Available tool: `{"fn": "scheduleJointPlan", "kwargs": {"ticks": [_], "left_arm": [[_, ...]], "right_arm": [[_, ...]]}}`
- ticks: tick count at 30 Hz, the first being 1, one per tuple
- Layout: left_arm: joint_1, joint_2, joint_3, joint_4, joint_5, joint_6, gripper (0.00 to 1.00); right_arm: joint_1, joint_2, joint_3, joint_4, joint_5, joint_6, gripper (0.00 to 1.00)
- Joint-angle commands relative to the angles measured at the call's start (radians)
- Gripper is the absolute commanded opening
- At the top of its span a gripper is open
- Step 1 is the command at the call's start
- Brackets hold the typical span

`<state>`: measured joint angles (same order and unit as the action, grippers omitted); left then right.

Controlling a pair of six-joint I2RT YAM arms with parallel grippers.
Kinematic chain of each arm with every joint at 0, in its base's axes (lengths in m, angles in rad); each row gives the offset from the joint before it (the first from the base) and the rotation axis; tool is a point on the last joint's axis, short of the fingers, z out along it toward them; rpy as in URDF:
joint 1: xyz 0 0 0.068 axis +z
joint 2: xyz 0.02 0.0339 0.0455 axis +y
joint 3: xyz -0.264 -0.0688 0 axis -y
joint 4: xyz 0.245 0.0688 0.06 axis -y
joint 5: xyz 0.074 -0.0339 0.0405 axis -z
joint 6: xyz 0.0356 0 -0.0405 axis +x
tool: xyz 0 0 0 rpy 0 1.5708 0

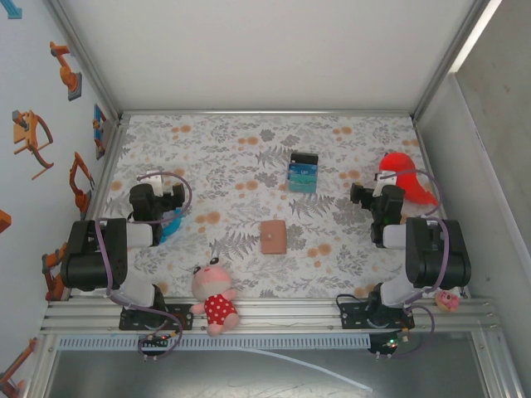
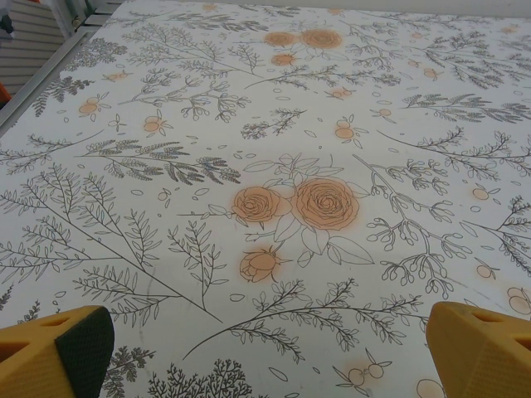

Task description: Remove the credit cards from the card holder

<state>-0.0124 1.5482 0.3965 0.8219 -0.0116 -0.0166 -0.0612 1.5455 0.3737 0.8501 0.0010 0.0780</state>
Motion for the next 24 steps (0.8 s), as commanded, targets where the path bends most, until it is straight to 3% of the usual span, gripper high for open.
{"fn": "scheduleJointPlan", "kwargs": {"ticks": [1, 15, 24], "left_arm": [[0.0, -0.008, 0.019, -0.003, -0.007, -0.017, 0.97], [0.009, -0.014, 0.022, 0.001, 0.003, -0.028, 0.97], [-0.003, -0.198, 0.098, -0.273, -0.04, -0.024, 0.97]], "right_arm": [[0.0, -0.004, 0.012, 0.014, 0.017, 0.009, 0.99], [0.001, -0.087, -0.004, -0.02, 0.05, 0.018, 0.99], [0.0, -0.234, 0.101, -0.342, 0.135, 0.077, 0.99]]}}
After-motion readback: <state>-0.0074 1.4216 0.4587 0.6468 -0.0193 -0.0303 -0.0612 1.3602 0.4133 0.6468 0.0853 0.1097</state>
